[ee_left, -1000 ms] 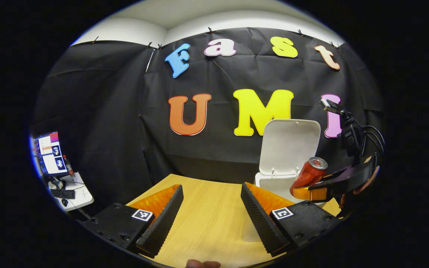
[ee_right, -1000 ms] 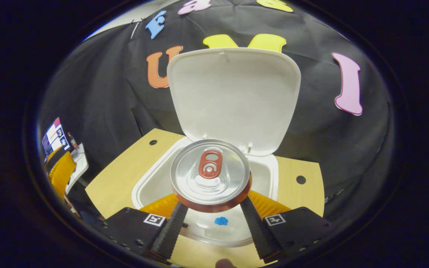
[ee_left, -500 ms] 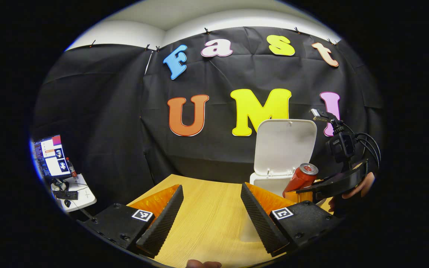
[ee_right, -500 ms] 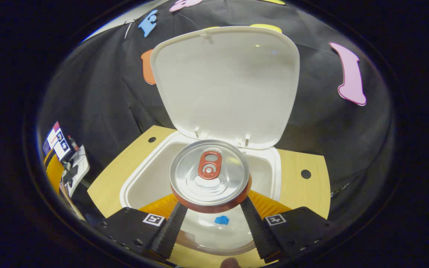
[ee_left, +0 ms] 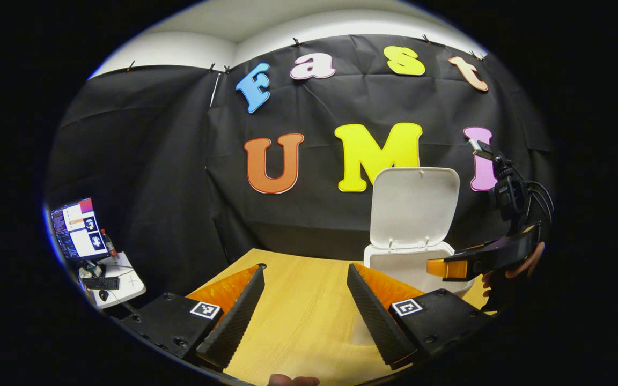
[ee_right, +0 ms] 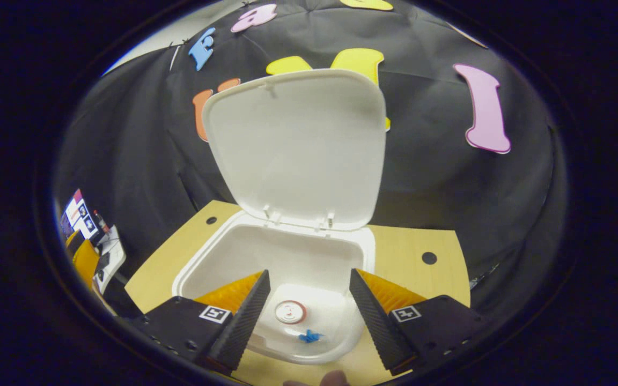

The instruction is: Press the lid of the desktop garbage bin to open it, pick up the crumpled paper on the desktop and throw it into the bin, then pick up the pop can on the desktop and drop it into the bin, and finally close the garbage bin lid.

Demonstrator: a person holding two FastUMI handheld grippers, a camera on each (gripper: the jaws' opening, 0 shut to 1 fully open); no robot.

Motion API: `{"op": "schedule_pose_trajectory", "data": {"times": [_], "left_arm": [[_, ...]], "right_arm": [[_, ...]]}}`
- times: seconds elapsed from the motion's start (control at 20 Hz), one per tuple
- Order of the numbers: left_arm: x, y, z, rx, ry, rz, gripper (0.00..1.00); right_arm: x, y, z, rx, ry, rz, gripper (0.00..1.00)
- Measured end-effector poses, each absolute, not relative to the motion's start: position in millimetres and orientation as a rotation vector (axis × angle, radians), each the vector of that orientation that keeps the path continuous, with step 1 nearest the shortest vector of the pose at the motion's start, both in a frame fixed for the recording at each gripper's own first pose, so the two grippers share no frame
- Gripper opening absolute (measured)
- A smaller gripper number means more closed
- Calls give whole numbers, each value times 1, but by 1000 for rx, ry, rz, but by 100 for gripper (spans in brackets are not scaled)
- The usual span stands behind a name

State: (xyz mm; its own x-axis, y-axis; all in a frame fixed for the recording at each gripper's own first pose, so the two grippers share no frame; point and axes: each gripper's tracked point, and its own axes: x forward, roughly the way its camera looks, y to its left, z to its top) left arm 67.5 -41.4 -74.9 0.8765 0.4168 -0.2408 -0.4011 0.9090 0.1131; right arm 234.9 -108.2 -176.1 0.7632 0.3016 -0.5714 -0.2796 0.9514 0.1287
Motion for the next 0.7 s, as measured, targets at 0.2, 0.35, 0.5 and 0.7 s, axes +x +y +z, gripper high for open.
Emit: {"op": "schedule_pose_trajectory", "data": {"times": [0.2,0.35,0.5,0.7], "left_arm": [[69,-49,-75,68,264,403,100],[73,-54,-71,75,256,375,99],[76,-60,-70,63,254,338,99],[78,-58,-64,54,228,298,100]], "right_arm": [[235,-119,-160,46,561,280,95],[230,-123,-143,69,526,256,96],[225,-123,-126,76,496,234,93],[217,-123,-101,56,445,193,93]]}}
